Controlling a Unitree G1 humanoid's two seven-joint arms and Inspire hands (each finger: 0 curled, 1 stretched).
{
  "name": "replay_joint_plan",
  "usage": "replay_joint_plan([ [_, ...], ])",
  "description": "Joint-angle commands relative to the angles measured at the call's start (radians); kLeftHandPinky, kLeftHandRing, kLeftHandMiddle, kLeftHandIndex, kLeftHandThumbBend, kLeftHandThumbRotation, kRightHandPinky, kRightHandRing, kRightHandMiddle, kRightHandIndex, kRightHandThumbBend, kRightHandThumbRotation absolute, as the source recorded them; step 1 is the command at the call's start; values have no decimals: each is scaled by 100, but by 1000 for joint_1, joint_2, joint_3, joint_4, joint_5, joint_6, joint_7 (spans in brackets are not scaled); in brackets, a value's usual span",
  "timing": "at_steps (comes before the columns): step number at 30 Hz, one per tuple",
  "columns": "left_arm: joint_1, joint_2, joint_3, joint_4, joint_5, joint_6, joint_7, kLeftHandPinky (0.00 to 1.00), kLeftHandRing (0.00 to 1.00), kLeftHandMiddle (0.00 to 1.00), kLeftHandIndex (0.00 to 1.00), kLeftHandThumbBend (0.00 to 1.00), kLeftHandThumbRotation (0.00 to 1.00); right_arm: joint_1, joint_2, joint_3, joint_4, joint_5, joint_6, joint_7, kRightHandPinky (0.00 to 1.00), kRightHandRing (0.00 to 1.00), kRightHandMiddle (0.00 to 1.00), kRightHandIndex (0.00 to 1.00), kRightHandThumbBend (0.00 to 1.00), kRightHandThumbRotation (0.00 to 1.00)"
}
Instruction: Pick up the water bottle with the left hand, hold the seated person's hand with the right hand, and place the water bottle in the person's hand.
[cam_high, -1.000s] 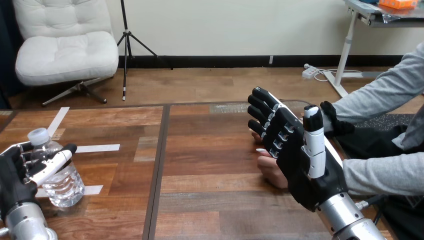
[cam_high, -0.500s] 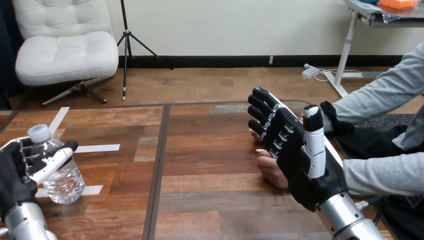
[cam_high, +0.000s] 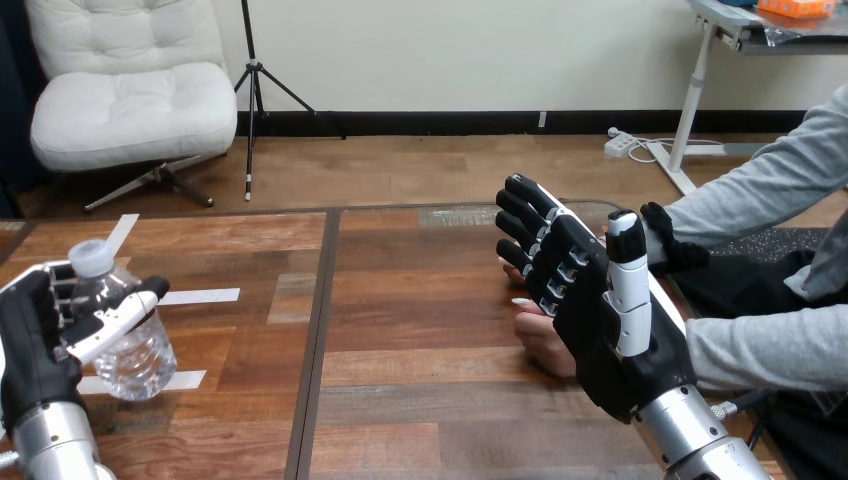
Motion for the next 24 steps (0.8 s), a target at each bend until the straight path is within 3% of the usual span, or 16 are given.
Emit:
replay_joint_plan([
  [1, -36, 13, -22, -156, 23, -6, -12, 36, 38, 43, 43, 77, 0, -41, 5, -3, -24, 3, 1, 0, 100, 98, 96, 93, 85, 100],
  [24, 38, -17, -48, -409, 12, 80, -93, 33, 37, 42, 42, 76, 0, -42, 6, -3, -17, 0, -6, 0, 99, 98, 96, 93, 85, 100],
])
